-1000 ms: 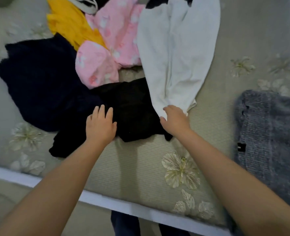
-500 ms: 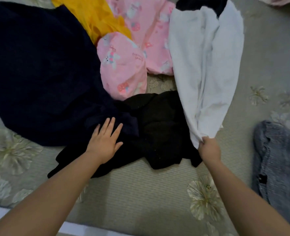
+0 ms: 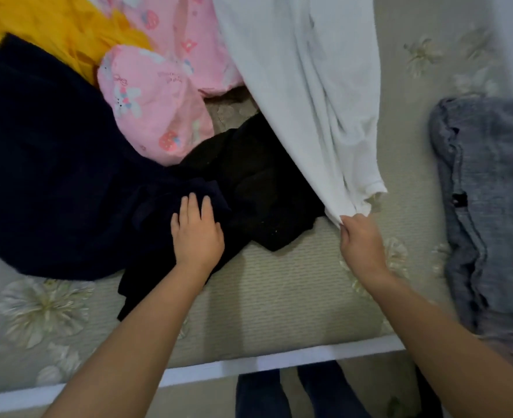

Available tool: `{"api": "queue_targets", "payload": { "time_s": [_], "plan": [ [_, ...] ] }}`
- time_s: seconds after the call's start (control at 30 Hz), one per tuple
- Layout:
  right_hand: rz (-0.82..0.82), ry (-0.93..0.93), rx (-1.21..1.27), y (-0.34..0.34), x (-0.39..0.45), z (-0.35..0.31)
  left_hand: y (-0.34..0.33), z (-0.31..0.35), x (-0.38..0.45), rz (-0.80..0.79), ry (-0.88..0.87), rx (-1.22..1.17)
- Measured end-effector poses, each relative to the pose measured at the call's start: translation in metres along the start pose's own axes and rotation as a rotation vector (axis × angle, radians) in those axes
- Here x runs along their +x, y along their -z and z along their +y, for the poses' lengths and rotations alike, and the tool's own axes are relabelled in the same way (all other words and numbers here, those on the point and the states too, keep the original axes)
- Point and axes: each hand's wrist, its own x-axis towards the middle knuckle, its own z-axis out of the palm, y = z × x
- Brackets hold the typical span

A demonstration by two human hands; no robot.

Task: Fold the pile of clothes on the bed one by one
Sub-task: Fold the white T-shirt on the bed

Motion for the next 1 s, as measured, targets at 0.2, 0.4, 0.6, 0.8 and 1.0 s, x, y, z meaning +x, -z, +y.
{"api": "queue_targets", "payload": {
  "time_s": [0.2, 0.4, 0.6, 0.8, 1.0],
  "plan": [
    [-0.091, 0.049, 0.182, 0.008, -0.095, 0.065, -0.024, 0.097, -0.023, 0.097, -0.537, -0.042],
    [-0.476, -0.002, 0.242, 0.044, -0.106, 0.14, -0.089, 0.171, -0.059, -0.224, -0.633, 0.167],
    [-0.441, 0.149, -0.081, 0.044, -0.037, 0.186, -0.119, 0.199, -0.076, -0.262, -0.483, 0.35],
    [-0.539, 0.634, -0.178, 0.028, 0.016, 0.207, -0.102, 0.198, -0.065, -0.179, -0.492, -0.027],
    [-0.701, 0.653, -0.335, 0.017, 0.038, 0.202, -0.048, 0.169, -0.047, 0.001, 0.199, -0.503]
  ]
}}
